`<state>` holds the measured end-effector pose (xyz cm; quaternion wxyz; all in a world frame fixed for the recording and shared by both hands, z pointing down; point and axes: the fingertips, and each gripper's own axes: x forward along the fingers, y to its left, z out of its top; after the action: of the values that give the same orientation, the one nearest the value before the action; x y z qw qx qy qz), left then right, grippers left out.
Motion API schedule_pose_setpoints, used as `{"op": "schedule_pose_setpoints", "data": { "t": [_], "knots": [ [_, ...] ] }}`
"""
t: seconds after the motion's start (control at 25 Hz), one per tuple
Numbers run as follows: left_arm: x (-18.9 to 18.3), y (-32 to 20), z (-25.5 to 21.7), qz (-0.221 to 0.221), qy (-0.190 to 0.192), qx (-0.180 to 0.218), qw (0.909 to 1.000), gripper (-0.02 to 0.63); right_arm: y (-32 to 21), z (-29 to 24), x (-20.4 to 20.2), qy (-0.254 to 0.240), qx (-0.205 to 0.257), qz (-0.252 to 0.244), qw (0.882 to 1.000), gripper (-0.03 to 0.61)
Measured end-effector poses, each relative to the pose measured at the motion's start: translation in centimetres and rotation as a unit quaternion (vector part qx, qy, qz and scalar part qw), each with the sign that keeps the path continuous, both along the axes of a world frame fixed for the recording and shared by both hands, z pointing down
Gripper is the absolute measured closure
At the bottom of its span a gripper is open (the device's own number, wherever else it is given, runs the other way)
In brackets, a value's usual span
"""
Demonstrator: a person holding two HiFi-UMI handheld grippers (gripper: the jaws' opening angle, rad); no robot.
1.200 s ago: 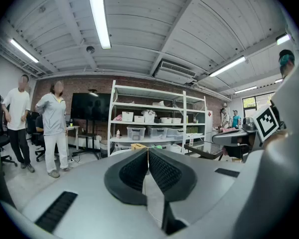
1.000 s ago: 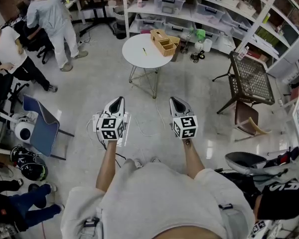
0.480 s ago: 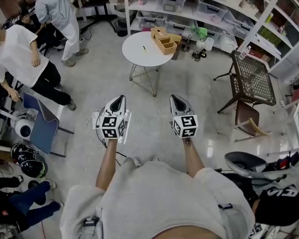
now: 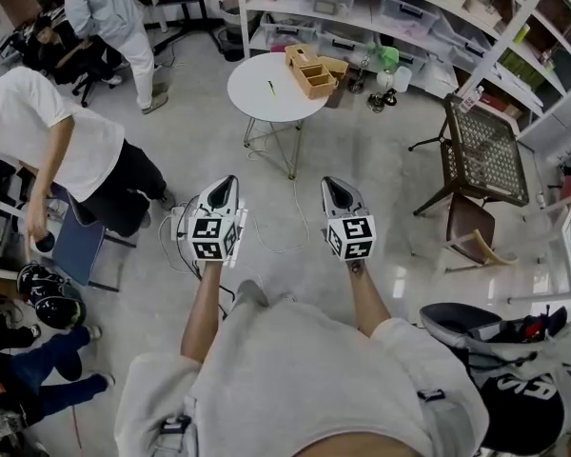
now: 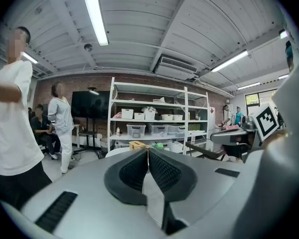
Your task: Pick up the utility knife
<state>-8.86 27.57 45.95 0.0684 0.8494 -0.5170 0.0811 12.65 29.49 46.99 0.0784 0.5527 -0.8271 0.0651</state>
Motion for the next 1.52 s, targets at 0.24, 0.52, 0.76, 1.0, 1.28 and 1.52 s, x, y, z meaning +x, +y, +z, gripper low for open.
{"op": "schedule_pose_setpoints", "data": {
  "t": [0.24, 0.52, 0.76, 1.0, 1.28, 1.52],
  "knots": [
    [1.3, -1.6, 1.0, 0.001, -0.002, -0.007, 1.0, 0.591, -1.8, 1.2, 0.9, -0.001, -0.007, -0.008, 1.0, 0.548],
    [1.8, -6.5, 2.3, 0.007, 0.004, -0.015, 0.9999, 0.591, -6.7, 2.1, 1.0, 0.007, -0.016, -0.008, 1.0, 0.548],
    [1.3, -14.0, 2.4, 0.015, 0.015, -0.016, 0.9997, 0.591, -13.4, 2.1, 0.1, 0.016, -0.02, -0.004, 1.0, 0.548],
    [0.0, -22.3, 0.9, 0.028, 0.016, -0.008, 0.9994, 0.591, -21.6, 0.9, -1.9, 0.015, -0.016, 0.005, 1.0, 0.548],
    [-2.5, -31.0, 0.3, 0.041, 0.015, -0.004, 0.999, 0.591, -29.6, 0.4, -4.4, 0.017, -0.011, 0.017, 1.0, 0.548],
    [-3.0, -35.5, 1.2, 0.062, 0.014, -0.01, 0.9979, 0.591, -33.4, 1.3, -5.4, 0.019, -0.016, 0.033, 0.999, 0.548]
  ]
}}
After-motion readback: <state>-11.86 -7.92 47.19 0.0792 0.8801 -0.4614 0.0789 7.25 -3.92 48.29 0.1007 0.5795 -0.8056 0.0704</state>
